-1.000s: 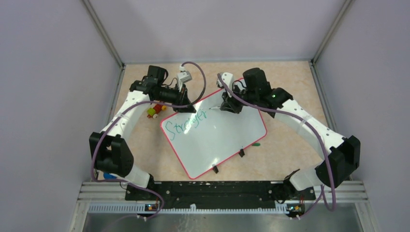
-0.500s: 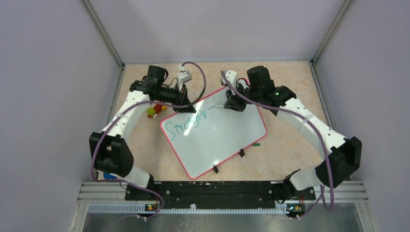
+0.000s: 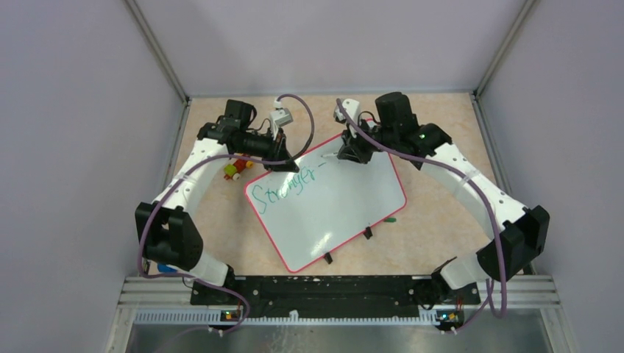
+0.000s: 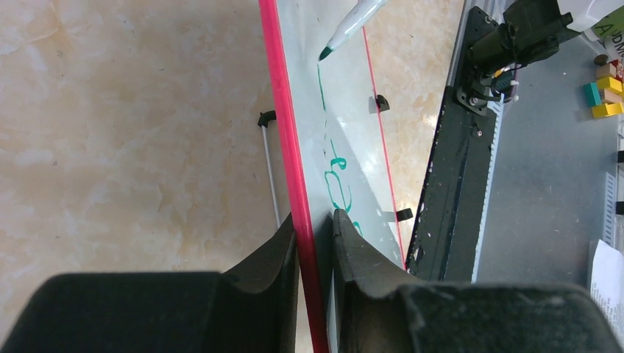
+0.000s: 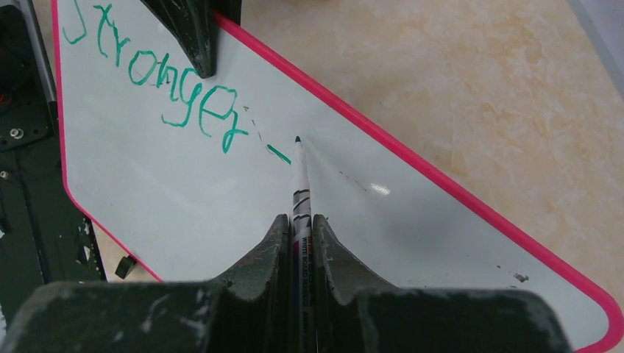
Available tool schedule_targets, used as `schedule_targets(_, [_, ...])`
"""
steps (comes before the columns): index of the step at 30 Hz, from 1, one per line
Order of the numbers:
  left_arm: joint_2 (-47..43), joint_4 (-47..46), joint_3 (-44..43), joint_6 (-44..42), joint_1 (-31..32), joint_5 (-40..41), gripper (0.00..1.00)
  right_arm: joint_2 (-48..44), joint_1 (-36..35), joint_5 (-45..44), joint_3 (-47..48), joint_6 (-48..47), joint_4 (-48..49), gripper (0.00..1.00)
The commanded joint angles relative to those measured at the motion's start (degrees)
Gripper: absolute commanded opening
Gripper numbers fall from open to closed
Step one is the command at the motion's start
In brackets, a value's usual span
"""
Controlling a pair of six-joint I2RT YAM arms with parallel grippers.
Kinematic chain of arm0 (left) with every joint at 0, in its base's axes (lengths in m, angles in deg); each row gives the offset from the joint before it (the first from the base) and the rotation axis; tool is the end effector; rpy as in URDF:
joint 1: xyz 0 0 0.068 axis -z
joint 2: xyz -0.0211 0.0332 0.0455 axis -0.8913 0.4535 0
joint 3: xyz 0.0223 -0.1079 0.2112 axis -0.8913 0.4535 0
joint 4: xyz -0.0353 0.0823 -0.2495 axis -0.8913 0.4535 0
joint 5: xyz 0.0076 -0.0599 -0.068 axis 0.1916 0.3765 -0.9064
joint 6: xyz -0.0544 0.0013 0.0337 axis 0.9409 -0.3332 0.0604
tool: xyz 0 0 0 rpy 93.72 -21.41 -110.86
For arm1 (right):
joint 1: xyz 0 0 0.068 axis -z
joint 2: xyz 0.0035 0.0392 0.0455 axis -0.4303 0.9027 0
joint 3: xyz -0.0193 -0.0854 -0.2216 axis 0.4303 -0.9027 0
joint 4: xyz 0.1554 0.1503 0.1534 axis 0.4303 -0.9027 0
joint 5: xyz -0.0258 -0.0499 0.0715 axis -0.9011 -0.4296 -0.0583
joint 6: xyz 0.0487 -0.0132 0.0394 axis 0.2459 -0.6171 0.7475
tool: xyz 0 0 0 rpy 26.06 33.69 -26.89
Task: Write a sentence on the whiteboard
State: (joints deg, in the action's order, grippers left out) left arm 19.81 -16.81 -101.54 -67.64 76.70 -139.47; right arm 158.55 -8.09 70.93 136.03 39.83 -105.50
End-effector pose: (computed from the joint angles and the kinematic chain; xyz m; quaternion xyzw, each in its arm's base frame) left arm 0.3023 -0.1167 0.2785 0.4015 0.7494 -0.4377 0.2926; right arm 0.2647 0.2049 0.3361 -0.5026 0.7037 0.2696 0.4237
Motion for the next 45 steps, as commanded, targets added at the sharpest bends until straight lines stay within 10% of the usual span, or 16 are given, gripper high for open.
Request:
schedule_targets(1, [-1.0,-1.5,0.5,-3.8,2.1,1.8,0.00,1.6,-0.7,-0.5,2.7,0.1,1.9,0.00])
schedule_targets(45, [-0.9,-1.5,0.5,-3.9,2.3,2.5,0.00,-2.4,0.0,-5.9,-3.2,-3.0,-0.4,0.00])
